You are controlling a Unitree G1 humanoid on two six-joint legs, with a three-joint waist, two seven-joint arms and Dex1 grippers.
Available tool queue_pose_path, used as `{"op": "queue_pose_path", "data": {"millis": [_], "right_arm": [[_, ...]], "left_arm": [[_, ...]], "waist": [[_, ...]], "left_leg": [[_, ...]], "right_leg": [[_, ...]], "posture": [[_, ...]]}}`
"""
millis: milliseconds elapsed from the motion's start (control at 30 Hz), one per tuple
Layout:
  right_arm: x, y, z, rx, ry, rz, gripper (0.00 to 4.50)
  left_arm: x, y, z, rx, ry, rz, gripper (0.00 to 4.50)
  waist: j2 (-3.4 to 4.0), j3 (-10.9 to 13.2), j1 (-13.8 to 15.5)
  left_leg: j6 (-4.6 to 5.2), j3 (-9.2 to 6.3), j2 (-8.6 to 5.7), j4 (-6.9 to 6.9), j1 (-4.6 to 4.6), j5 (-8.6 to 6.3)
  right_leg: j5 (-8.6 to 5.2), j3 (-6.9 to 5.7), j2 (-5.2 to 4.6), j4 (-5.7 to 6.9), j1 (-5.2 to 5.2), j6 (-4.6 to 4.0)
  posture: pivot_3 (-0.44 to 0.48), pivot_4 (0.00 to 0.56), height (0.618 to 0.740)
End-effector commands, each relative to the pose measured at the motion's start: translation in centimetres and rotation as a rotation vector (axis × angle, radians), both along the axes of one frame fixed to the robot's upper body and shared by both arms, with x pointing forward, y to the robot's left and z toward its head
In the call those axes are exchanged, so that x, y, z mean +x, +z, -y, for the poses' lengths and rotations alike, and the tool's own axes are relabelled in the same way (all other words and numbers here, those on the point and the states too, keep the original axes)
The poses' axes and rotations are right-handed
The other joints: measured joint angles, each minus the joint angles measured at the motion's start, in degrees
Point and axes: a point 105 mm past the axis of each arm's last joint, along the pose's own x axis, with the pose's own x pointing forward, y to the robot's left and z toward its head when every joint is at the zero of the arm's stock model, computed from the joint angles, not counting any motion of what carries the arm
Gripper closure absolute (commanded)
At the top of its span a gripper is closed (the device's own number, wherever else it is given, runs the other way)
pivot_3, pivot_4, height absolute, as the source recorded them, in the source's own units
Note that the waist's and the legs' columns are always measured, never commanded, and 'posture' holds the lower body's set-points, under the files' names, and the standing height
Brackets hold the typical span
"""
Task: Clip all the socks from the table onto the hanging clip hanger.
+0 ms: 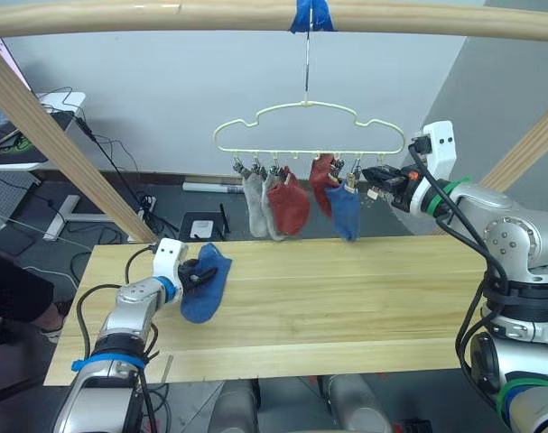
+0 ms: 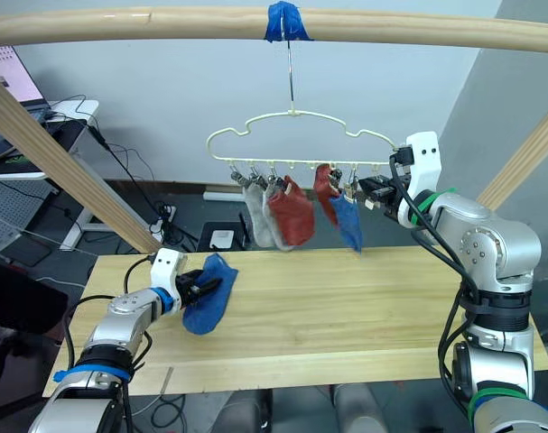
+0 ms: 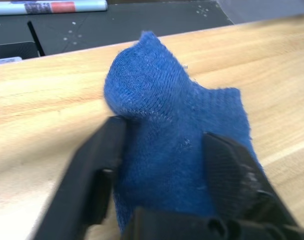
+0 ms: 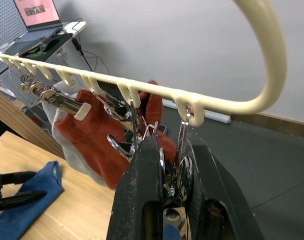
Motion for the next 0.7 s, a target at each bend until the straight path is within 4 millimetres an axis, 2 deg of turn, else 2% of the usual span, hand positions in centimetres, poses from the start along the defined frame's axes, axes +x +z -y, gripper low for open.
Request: {"op": "queue_pose_path", "data": {"millis": [33, 133, 200, 233, 267, 367, 433, 500, 600, 700], "right_arm": [[-0.3, 1.6, 0.0, 0.016, 0.008, 0.064, 4.26], [-0.2, 1.5, 0.0, 0.016, 0.013, 0.058, 4.26], [-0.2, 1.5, 0.2, 0.017, 0.014, 0.053, 4.26], [-0.1, 1.5, 0.3, 0.021, 0.014, 0.047, 4.26], [-0.1, 1.5, 0.4, 0.025, 0.014, 0.043, 4.26], [-0.2, 1.3, 0.6, 0.058, 0.036, -0.004, 4.26], [-0.5, 1.0, 0.7, 0.123, 0.061, -0.078, 4.26], [-0.8, 1.0, 0.9, 0.186, 0.081, -0.148, 4.26], [-1.2, 1.3, 1.4, 0.243, 0.109, -0.215, 4.26], [-1.6, 1.6, 1.4, 0.287, 0.136, -0.254, 4.26]], "left_arm": [[-2.1, -2.6, 0.6, 0.008, -0.038, -0.099, 3.00], [-2.2, -2.3, 0.7, 0.005, -0.051, -0.080, 3.74], [-2.3, -2.0, 0.9, 0.001, -0.062, -0.070, 4.39], [-2.4, -1.5, 1.4, -0.021, -0.084, -0.051, 4.49], [-2.4, -1.2, 1.8, -0.037, -0.100, -0.038, 4.49], [-2.7, 2.2, 4.7, -0.149, -0.236, 0.064, 4.49], [-3.6, 5.1, 7.0, -0.258, -0.354, 0.127, 4.49], [-5.4, 8.2, 9.3, -0.361, -0.499, 0.140, 4.49], [-7.1, 11.6, 11.5, -0.462, -0.617, 0.143, 4.49], [-7.8, 13.7, 13.0, -0.543, -0.662, 0.144, 4.49]], "waist": [[0.00, 0.0, 0.0], [0.00, 0.0, 0.0], [0.00, 0.0, 0.0], [0.00, 0.0, 0.0], [0.00, 0.0, -0.1], [-0.04, 0.1, -0.1], [-0.13, 0.2, 0.0], [-0.34, 0.3, 0.1], [-0.38, 0.4, 0.0], [-0.38, 0.4, -0.2]], "left_leg": [[0.00, 0.00, 0.00, 0.00, 0.00, 0.00], [0.00, 0.00, 0.00, 0.00, 0.00, 0.00], [0.00, 0.00, 0.00, -0.01, 0.00, 0.00], [0.00, 0.00, 0.00, 0.00, 0.00, 0.00], [0.00, 0.00, 0.00, -0.01, 0.00, 0.00], [0.00, 0.03, 0.00, -0.03, -0.05, 0.00], [0.00, 0.01, 0.01, -0.03, -0.16, 0.00], [0.00, -0.05, 0.02, -0.03, -0.21, 0.00], [0.00, -0.05, 0.03, -0.02, -0.22, 0.00], [0.00, 0.01, 0.01, -0.02, -0.21, -0.01]], "right_leg": [[0.00, 0.00, 0.00, 0.00, 0.00, 0.00], [0.00, 0.00, 0.00, -0.01, 0.00, 0.00], [0.00, 0.01, 0.00, -0.01, 0.00, 0.00], [0.00, 0.00, 0.00, -0.01, 0.00, 0.00], [0.00, 0.01, 0.00, -0.02, 0.00, 0.00], [0.00, 0.02, -0.02, -0.06, -0.02, -0.01], [0.05, 0.01, -0.02, -0.04, -0.12, -0.11], [0.08, -0.04, -0.02, -0.05, -0.14, -0.17], [0.07, -0.04, 0.00, -0.06, -0.14, -0.16], [-0.01, 0.02, 0.00, -0.09, -0.14, -0.02]], "posture": [[-0.125, 0.246, 0.740], [-0.125, 0.246, 0.740], [-0.125, 0.246, 0.740], [-0.121, 0.249, 0.740], [-0.121, 0.249, 0.740], [-0.123, 0.251, 0.740], [-0.125, 0.252, 0.740], [-0.127, 0.255, 0.740], [-0.134, 0.256, 0.740], [-0.138, 0.257, 0.740]]}}
